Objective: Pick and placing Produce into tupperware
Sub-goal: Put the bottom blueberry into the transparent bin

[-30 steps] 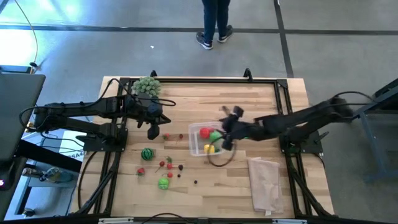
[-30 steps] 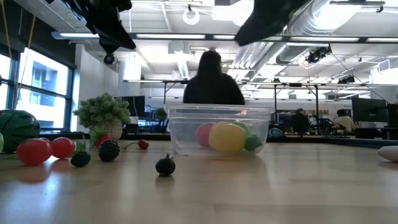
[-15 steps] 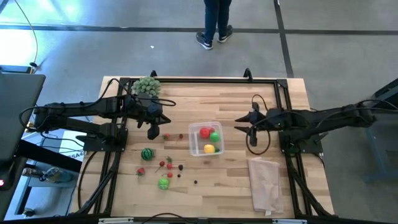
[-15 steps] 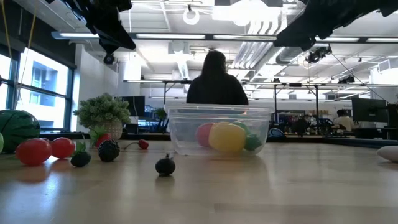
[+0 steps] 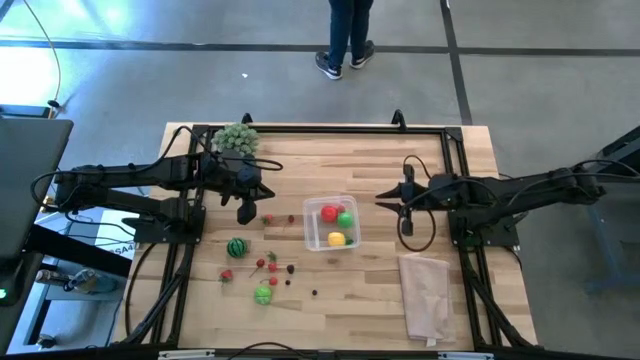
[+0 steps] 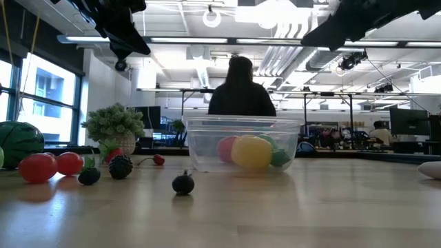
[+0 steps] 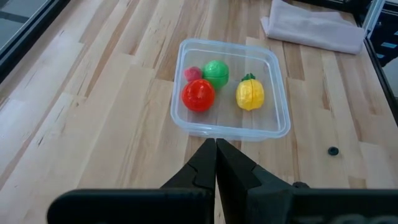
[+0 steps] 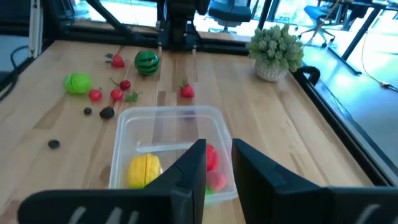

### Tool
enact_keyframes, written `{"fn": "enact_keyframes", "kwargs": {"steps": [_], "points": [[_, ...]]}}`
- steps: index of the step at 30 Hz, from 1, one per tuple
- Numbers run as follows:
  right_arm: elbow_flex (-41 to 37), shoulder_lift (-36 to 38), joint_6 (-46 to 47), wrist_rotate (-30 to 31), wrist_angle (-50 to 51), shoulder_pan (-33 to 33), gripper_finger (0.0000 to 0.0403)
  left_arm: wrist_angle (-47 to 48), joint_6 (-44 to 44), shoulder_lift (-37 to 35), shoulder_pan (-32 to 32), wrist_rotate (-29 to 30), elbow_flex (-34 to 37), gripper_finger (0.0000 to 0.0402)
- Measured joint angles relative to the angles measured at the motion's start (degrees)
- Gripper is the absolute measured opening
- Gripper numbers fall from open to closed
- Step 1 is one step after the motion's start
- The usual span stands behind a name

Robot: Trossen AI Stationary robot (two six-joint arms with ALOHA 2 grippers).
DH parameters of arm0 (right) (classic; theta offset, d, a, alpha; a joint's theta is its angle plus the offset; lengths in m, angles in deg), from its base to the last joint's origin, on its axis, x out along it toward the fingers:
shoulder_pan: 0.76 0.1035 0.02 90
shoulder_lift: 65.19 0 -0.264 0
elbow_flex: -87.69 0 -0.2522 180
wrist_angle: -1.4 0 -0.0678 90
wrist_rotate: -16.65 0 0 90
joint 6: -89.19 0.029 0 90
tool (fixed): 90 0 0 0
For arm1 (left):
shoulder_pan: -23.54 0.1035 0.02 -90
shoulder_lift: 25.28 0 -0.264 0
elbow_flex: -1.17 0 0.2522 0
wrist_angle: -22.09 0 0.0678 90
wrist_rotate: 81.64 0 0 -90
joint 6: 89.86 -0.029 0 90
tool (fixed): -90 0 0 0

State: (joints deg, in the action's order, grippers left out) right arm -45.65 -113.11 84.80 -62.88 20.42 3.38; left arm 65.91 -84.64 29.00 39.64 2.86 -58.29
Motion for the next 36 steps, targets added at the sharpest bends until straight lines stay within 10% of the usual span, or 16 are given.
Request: {"fn": "enact_keyframes", "kwargs": {"steps": [36], "points": [[0.0,0.0,3.0,-4.5,2.7,0.0,0.0067,0.0,0.0,0.0,0.0,0.0,0.0,0.0001]]}}
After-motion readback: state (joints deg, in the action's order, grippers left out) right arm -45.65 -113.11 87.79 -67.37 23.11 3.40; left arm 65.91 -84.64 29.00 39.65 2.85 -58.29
